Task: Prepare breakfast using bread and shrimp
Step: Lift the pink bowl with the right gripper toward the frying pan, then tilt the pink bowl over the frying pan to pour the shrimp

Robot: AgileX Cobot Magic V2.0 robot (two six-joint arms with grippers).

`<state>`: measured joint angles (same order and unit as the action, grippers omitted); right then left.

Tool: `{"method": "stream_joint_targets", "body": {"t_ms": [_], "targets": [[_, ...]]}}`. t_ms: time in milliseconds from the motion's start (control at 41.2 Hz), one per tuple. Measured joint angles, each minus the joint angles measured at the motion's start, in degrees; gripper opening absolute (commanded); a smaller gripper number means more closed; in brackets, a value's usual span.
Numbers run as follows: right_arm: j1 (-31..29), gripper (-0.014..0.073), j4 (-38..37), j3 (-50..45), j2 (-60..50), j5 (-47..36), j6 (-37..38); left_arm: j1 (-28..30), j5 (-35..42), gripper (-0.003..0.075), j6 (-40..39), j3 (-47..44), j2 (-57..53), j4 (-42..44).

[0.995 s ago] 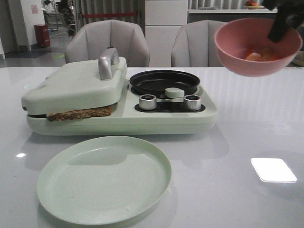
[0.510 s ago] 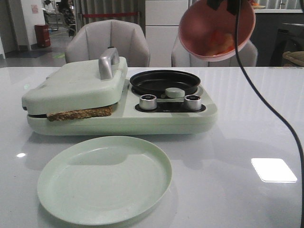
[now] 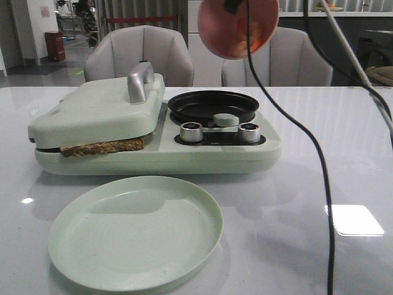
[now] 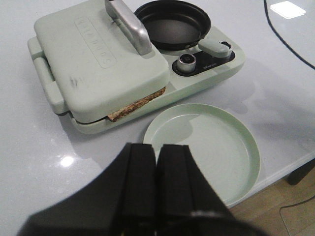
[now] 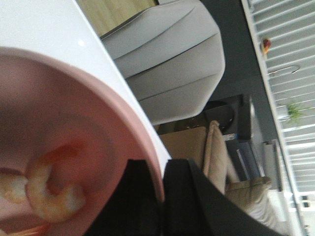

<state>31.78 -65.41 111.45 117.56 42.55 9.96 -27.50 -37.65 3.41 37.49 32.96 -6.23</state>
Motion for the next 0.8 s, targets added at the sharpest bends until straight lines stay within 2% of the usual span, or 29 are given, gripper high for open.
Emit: {"method": "stream_joint_targets", "body": {"t_ms": [315, 801], "targets": [[3.5, -0.0030, -18.9, 3.1, 6.0, 5.5, 3.3, 0.0, 0.0, 0.0102, 0.0, 0.0, 0.0, 0.0], [6.7, -0.0030, -31.6, 3.2, 6.3, 8.3, 4.5, 0.0, 0.0, 0.0102, 0.0, 0.0, 0.0, 0.0]]}}
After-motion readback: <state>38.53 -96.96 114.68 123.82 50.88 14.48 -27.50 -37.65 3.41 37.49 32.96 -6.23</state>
